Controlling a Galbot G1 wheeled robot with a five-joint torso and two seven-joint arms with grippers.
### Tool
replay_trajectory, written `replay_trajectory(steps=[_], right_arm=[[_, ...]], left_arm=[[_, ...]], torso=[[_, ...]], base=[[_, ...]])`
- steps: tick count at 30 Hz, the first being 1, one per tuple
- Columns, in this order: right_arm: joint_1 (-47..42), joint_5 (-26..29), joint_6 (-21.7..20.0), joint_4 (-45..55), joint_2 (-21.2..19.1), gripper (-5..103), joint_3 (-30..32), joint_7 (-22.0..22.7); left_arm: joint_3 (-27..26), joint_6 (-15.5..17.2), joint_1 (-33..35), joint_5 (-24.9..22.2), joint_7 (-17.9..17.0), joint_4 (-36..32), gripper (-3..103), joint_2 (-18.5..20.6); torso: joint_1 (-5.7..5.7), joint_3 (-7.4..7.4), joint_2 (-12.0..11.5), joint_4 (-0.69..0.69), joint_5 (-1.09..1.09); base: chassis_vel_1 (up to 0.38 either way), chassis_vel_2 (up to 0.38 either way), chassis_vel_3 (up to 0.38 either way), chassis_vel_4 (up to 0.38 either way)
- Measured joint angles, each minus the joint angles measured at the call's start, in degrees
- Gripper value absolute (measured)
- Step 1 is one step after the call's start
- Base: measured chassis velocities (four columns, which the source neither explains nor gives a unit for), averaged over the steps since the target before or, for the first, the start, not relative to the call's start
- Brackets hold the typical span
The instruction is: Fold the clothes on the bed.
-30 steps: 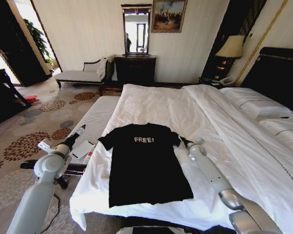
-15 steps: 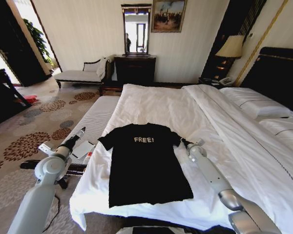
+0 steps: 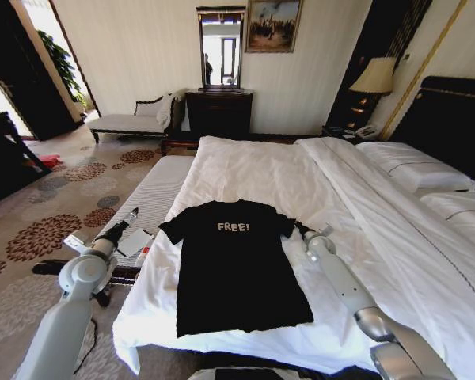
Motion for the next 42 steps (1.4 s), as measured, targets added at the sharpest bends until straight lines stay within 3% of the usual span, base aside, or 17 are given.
replay_trajectory(steps=[26,36,42], right_arm=[[-4.10,-2.26,2.11,12.05,-4.62,0,-0.56,0.40],[-5.35,-2.79,3.13,22.30,-3.10,0,-5.92,0.49],[-4.12,-4.61,4.67,21.65,-0.19,0,-10.69,-1.20]], left_arm=[[0.57,-0.46,-1.03,0.39,0.03,-0.11,100,-1.33],[0.35,-0.57,-0.49,1.33,0.06,-0.81,100,-2.03],[-0.73,-0.63,0.07,1.36,0.12,-1.23,100,-2.01]], torso=[[0.00,0.00,0.00,-0.02,0.00],[0.00,0.00,0.00,0.00,-0.02],[0.00,0.00,0.00,0.00,-0.02]], base=[[0.000,0.000,0.000,0.000],[0.000,0.000,0.000,0.000],[0.000,0.000,0.000,0.000]])
